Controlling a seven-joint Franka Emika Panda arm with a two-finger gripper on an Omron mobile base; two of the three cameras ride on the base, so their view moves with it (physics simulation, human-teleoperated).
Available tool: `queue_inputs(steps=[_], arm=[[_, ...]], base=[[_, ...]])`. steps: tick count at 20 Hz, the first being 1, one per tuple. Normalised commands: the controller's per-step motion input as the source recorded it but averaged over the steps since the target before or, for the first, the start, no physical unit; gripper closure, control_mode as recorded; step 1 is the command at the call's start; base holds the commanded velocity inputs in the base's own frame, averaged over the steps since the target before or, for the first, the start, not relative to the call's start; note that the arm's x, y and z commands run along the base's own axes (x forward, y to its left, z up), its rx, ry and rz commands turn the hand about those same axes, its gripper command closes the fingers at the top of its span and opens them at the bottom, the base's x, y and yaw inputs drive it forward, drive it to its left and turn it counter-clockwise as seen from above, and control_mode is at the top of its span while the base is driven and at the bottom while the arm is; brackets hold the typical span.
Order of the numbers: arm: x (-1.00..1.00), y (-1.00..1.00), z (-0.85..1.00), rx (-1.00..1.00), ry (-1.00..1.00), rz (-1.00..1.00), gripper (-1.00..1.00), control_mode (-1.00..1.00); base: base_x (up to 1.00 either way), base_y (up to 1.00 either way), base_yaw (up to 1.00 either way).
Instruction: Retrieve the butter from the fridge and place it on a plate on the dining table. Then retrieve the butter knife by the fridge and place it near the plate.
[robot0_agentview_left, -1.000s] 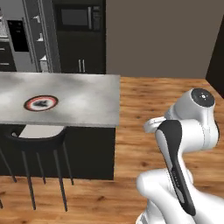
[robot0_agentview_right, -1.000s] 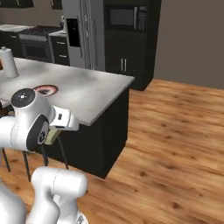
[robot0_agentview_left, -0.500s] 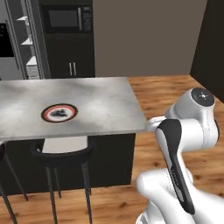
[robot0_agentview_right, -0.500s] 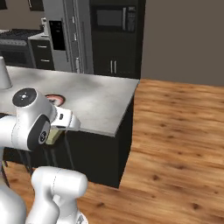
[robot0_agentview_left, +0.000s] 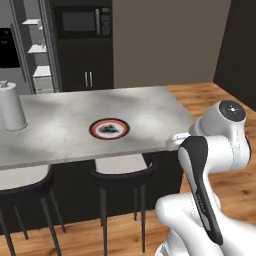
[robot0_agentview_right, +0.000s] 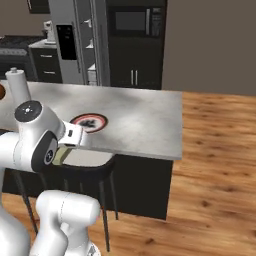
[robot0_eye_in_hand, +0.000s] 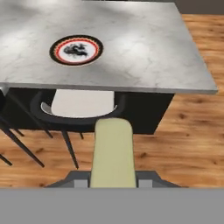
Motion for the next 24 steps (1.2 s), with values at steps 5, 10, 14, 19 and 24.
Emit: queue_inputs(steps=[5, 10, 14, 19, 24], arm=[[0.00, 0.00, 0.00, 0.00, 0.00, 0.00, 1.00, 1.00], [0.00, 0.00, 0.00, 0.00, 0.00, 0.00, 1.00, 1.00], [0.00, 0.00, 0.00, 0.00, 0.00, 0.00, 1.00, 1.00], [0.00, 0.00, 0.00, 0.00, 0.00, 0.00, 1.00, 1.00], [0.00, 0.00, 0.00, 0.00, 0.00, 0.00, 1.00, 1.00]], base=[[0.05, 0.92, -0.25], [0.26, 0.39, -0.20], [0.40, 0.00, -0.07], [0.55, 0.00, -0.07], [0.54, 0.09, -0.09]])
